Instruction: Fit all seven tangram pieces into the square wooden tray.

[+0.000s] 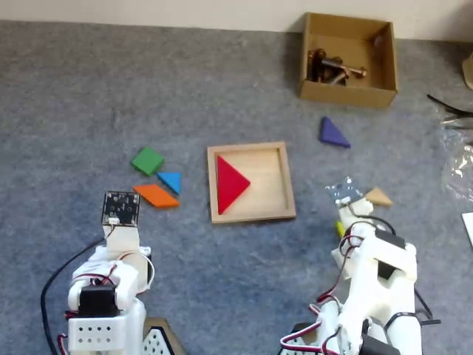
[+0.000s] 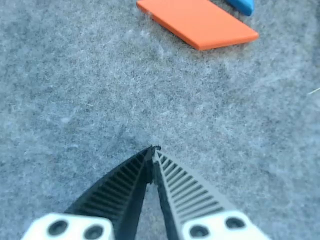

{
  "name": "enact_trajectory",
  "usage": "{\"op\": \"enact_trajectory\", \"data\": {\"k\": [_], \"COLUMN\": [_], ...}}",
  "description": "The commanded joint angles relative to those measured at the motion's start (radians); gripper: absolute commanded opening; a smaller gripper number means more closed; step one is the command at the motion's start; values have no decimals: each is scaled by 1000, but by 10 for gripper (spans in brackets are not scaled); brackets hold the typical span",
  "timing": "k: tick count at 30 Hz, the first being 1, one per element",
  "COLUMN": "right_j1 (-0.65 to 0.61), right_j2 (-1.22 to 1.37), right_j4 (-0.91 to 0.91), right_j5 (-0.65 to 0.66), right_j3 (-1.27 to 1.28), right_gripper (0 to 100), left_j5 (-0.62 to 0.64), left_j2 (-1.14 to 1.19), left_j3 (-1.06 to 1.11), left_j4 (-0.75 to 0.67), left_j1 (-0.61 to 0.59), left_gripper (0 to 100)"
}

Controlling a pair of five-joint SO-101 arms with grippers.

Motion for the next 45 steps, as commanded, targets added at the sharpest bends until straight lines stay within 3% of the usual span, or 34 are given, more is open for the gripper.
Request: {"op": "enact_trajectory", "data": {"k": [1,6,13,20,39,45], "right_j1": [-33,-31,-30,5,21,21], "right_j2": [2,2,7,2,2,2], "right_j4": [59,96,99,180,182,183], "right_j5": [-8,-8,-9,-8,-12,-12], "right_j3": [30,30,30,22,19,19], "right_gripper": [266,256,146,142,138,2], "left_j5": [-6,-6,-6,-6,-6,-6], "left_j2": [-5,-5,-5,-5,-5,-5], "left_j3": [22,22,22,22,22,22], "left_j4": [8,8,8,8,8,8], "left_j1": [-12,-12,-12,-12,-12,-12], "left_gripper": [7,7,7,7,7,7]}}
